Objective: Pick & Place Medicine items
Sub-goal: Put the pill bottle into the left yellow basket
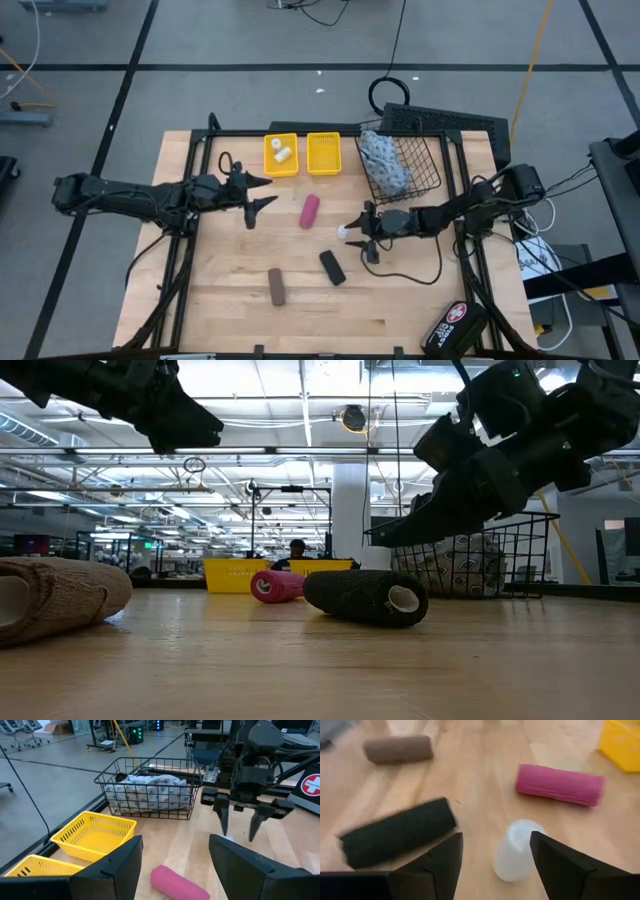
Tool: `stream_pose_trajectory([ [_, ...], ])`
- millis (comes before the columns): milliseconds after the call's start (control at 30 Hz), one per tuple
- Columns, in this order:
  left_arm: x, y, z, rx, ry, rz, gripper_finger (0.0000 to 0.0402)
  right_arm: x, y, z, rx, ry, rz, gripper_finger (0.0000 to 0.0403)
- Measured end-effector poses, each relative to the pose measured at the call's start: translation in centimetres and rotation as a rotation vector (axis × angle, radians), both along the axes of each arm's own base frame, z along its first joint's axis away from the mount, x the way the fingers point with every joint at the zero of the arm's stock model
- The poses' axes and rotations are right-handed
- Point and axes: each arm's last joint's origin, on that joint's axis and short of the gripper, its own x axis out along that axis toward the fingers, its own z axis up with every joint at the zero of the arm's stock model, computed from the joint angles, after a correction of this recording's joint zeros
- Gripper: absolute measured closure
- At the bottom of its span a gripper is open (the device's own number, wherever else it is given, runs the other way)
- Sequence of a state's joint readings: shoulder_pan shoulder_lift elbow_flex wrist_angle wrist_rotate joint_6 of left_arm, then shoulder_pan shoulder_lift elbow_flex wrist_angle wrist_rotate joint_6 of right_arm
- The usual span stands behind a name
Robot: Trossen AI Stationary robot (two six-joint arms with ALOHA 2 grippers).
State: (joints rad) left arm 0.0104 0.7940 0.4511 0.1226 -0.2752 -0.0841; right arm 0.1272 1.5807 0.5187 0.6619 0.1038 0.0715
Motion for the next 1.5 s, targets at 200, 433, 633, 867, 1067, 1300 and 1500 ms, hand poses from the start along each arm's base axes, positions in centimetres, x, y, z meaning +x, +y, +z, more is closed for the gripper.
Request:
stream_pose_trajectory([
  [200, 0.0, 0.3, 0.0, 0.001, 0.0, 0.021, 0.0163, 0.1, -0.1, 1.1, -0.063, -0.084, -0.002, 0.0173],
  [433, 0.5, 0.4, -0.6, -0.001, 0.042, 0.025, 0.0163, 1.0, 0.0, 1.8, -0.091, -0.057, -0.012, 0.016],
  [633, 1.3, 0.4, -1.4, -0.002, 0.073, 0.025, 0.0163, 1.4, 0.0, 1.9, -0.086, -0.005, -0.017, 0.0148],
  [867, 1.8, 0.4, -1.4, 0.0, 0.058, 0.023, 0.0163, 1.6, 0.0, 2.1, -0.047, -0.001, -0.038, 0.0146],
  [1067, 1.8, 0.4, -1.4, 0.0, 0.055, 0.023, 0.0163, 1.3, 0.0, 1.6, -0.021, 0.057, -0.054, 0.0148],
  [1300, 1.8, 0.4, -1.4, -0.001, 0.055, 0.023, 0.0163, 1.1, 0.7, 1.3, -0.03, 0.1, -0.028, 0.0149],
  [1500, 1.8, 0.4, -1.4, -0.001, 0.056, 0.023, 0.0163, 2.1, 2.7, 4.3, -0.19, 0.111, 0.0, 0.0149],
])
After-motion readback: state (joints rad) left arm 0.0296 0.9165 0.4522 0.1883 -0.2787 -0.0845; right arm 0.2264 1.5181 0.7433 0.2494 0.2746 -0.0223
